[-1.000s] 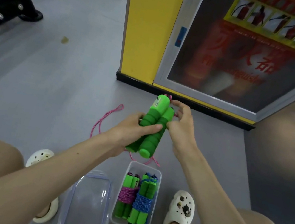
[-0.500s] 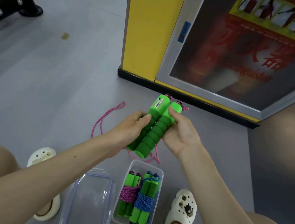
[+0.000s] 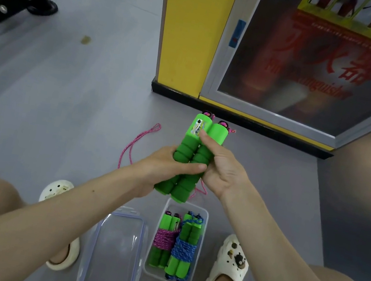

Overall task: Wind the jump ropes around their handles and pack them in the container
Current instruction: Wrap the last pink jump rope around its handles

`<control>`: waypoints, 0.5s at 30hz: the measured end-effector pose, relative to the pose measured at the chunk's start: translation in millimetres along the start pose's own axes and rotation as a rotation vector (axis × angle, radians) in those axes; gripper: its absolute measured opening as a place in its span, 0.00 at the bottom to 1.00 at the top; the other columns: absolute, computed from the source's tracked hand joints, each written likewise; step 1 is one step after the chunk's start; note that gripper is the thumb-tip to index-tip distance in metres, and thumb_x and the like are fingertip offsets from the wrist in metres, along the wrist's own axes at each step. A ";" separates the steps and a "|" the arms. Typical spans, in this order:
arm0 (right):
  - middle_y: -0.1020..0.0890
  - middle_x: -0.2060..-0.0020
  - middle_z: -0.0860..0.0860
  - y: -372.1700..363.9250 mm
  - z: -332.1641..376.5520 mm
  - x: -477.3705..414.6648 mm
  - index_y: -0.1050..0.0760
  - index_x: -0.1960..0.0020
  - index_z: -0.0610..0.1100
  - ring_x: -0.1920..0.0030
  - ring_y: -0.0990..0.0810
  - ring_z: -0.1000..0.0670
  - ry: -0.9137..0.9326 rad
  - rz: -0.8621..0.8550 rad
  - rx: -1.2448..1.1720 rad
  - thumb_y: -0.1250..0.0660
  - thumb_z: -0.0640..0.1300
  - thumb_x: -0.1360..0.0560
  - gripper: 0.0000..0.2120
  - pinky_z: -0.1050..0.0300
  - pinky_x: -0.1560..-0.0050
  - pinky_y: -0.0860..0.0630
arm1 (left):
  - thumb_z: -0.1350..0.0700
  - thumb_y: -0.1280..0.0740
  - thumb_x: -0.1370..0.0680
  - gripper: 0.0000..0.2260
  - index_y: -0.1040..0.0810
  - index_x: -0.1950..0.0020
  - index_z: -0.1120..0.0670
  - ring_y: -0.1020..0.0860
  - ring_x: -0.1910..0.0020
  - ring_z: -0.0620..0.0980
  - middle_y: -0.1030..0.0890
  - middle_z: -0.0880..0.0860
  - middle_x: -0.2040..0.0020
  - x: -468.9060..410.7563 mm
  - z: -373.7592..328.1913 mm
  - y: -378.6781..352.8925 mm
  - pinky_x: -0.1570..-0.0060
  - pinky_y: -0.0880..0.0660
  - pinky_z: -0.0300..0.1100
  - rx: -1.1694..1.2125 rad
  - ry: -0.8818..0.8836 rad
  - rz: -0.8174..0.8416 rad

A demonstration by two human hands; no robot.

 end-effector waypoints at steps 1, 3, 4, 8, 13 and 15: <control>0.19 0.56 0.41 -0.5 0.1 -0.5 0.25 0.42 0.37 0.55 0.18 0.43 0.001 0.000 0.009 0.31 0.39 0.27 0.15 0.47 0.58 0.18 | 0.55 0.27 0.27 0.14 0.21 0.44 0.58 0.17 0.53 0.56 0.16 0.59 0.52 0.7 1.2 -0.4 0.56 0.19 0.47 0.028 0.029 0.022; 0.19 0.53 0.40 -1.2 6.7 -2.0 0.26 0.41 0.36 0.53 0.18 0.43 0.037 -0.001 0.072 0.31 0.41 0.27 0.16 0.49 0.54 0.18 | 0.56 0.26 0.30 0.16 0.21 0.45 0.60 0.17 0.54 0.59 0.16 0.61 0.53 1.7 -1.7 2.2 0.51 0.20 0.51 0.073 0.049 0.041; 0.18 0.50 0.40 -1.6 12.0 -3.0 0.26 0.40 0.36 0.51 0.18 0.44 0.074 -0.008 0.125 0.31 0.44 0.27 0.19 0.49 0.51 0.19 | 0.55 0.25 0.33 0.18 0.21 0.46 0.59 0.17 0.55 0.58 0.16 0.60 0.55 1.6 -4.3 5.0 0.50 0.20 0.52 0.082 0.046 0.043; 0.18 0.55 0.44 12.7 37.0 -1.5 0.23 0.46 0.40 0.54 0.20 0.47 0.222 -0.234 0.278 0.37 0.56 0.23 0.19 0.52 0.51 0.22 | 0.55 0.27 0.34 0.17 0.21 0.47 0.58 0.17 0.60 0.56 0.16 0.60 0.56 4.9 -14.7 11.7 0.53 0.19 0.50 0.093 0.039 0.083; 0.20 0.62 0.45 30.3 40.7 -10.8 0.28 0.41 0.39 0.63 0.20 0.49 0.215 -0.341 0.393 0.42 0.34 0.22 0.11 0.54 0.56 0.23 | 0.55 0.29 0.33 0.16 0.22 0.48 0.60 0.17 0.61 0.55 0.17 0.60 0.56 14.0 -22.5 22.5 0.60 0.19 0.44 0.088 0.035 0.126; 0.19 0.59 0.43 13.1 29.7 -11.5 0.30 0.40 0.41 0.62 0.19 0.47 0.180 -0.163 0.339 0.41 0.28 0.25 0.16 0.55 0.59 0.21 | 0.55 0.30 0.33 0.15 0.22 0.49 0.60 0.17 0.62 0.54 0.17 0.60 0.58 18.0 -25.1 29.6 0.60 0.19 0.44 0.068 0.031 0.126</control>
Point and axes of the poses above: each hand's wrist, its own x-axis away from the middle knuckle, its own y-axis out of the back of the hand, z = x × y, the point moved 8 cm from there along -x, towards the middle knuckle
